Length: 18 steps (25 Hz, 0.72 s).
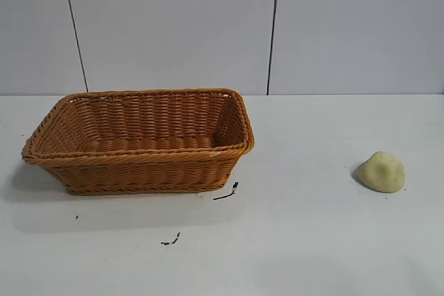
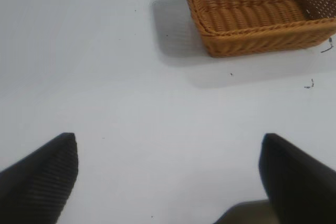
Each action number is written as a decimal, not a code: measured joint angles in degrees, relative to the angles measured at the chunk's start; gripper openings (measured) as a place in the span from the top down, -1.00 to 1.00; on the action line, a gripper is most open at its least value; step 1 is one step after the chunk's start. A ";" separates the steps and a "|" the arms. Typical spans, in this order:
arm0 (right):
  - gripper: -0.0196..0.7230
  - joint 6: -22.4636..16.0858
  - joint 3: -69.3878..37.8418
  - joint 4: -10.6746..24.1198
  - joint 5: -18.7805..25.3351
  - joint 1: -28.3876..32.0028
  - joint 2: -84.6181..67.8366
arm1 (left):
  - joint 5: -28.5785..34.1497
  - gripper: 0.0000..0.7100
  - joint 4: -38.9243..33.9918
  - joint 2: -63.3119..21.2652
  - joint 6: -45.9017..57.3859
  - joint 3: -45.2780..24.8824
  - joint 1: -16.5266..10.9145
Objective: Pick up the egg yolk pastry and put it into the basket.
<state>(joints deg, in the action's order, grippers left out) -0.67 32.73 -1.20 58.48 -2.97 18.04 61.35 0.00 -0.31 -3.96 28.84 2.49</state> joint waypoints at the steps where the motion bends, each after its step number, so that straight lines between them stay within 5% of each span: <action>1: -0.92 0.00 1.20 0.00 -0.34 0.00 2.94 | 0.00 -0.96 0.00 0.00 0.00 0.00 0.00; 18: -0.92 -0.19 29.78 0.00 -4.60 0.00 61.74 | 0.00 -0.96 0.00 0.00 0.00 0.00 0.00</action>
<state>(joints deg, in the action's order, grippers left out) -0.86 62.51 -1.20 53.88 -2.97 79.78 61.35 0.00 -0.31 -3.96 28.84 2.49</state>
